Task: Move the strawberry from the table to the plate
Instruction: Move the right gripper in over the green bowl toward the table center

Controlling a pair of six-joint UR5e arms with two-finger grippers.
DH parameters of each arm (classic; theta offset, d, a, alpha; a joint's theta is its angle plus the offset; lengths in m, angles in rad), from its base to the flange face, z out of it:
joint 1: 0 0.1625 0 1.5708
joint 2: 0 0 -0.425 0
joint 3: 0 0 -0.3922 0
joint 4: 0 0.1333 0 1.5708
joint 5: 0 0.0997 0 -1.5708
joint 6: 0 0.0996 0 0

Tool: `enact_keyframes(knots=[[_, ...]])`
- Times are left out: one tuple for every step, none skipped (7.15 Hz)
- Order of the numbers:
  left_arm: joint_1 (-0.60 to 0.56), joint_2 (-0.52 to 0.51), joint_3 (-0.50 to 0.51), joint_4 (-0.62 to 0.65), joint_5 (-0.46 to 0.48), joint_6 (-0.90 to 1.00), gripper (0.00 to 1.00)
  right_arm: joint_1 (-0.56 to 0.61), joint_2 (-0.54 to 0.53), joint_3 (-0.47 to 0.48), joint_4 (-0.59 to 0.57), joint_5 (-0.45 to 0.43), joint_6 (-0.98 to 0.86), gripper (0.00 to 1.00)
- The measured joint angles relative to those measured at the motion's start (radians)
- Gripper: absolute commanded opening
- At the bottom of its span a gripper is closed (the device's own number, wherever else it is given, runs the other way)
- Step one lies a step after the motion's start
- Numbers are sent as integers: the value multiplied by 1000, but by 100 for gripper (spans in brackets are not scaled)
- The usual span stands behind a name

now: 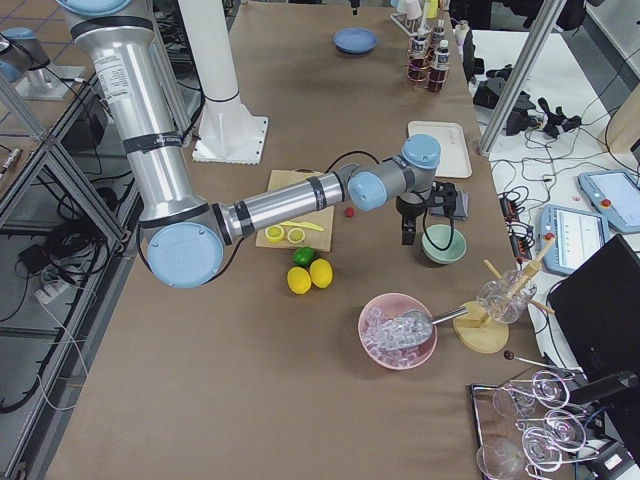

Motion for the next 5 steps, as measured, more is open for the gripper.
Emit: enact_keyframes(knots=[[19,-8,13,-20,3,-35,98,-15,0,9,6,-5,20,100],[41,-22,40,-61,15,-64,98,-24,-1,17,8,-6,28,100],[55,-36,68,-99,34,-82,98,-30,-1,22,8,-6,31,100],[64,-43,86,-120,44,-91,98,-34,-1,26,8,-7,38,100],[71,-48,94,-127,48,-96,98,-44,-1,35,9,-11,62,100]])
